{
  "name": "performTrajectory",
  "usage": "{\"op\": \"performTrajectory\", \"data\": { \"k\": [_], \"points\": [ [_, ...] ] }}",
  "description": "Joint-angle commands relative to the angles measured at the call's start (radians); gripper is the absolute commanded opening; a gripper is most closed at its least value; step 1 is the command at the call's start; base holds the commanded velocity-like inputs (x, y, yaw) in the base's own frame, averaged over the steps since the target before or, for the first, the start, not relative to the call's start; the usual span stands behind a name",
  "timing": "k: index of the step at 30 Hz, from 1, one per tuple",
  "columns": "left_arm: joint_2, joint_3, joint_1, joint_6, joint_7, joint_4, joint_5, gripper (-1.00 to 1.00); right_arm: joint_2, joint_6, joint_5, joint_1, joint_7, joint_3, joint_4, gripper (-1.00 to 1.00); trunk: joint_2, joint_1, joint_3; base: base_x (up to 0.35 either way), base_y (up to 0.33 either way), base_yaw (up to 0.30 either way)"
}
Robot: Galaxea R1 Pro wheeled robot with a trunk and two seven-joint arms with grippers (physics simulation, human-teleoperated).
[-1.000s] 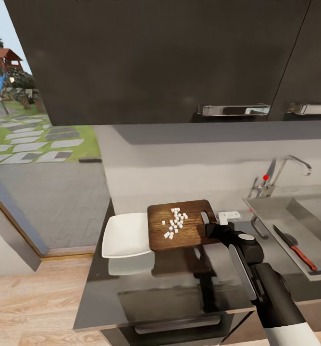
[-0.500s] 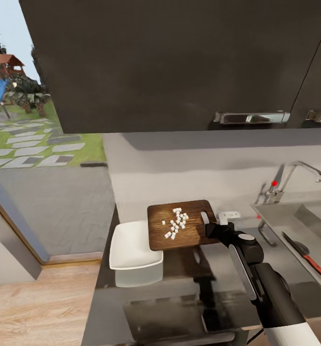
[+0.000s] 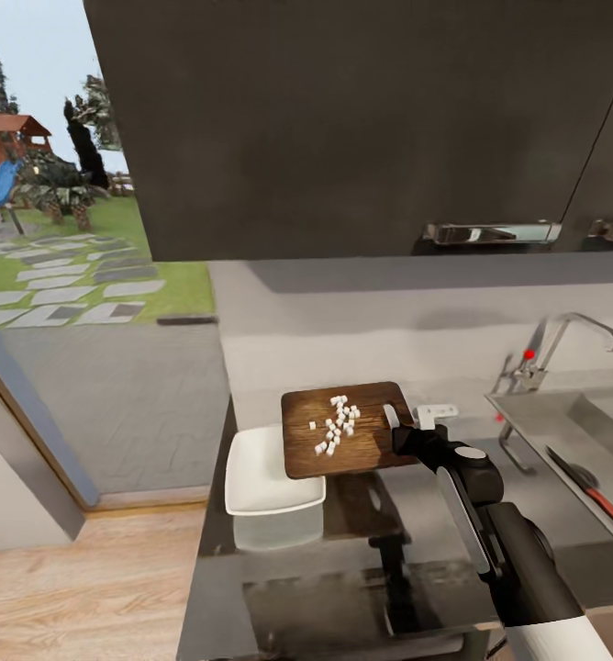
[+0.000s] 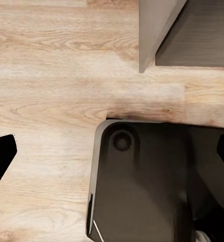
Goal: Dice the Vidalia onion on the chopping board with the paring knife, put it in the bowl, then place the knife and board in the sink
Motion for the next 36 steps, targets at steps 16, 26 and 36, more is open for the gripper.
{"op": "performTrajectory", "data": {
  "k": [16,26,36],
  "points": [
    [0.000,0.003,0.000,0.001,-0.011,0.002,0.011,1.00,0.001,0.004,-0.008,-0.001,-0.004,0.002,-0.001,-1.00,-0.002,0.000,0.023,-0.031,0.088,0.000],
    [0.000,0.003,0.000,0.001,-0.011,0.002,0.011,1.00,0.001,0.004,-0.008,-0.001,-0.004,0.003,-0.001,-1.00,-0.002,0.000,0.039,0.101,0.076,0.000],
    [0.000,0.003,0.000,0.001,-0.011,0.002,0.011,1.00,0.002,0.004,-0.008,-0.001,-0.004,0.003,-0.001,-1.00,-0.002,0.000,0.055,0.001,0.081,0.000]
  ]
}}
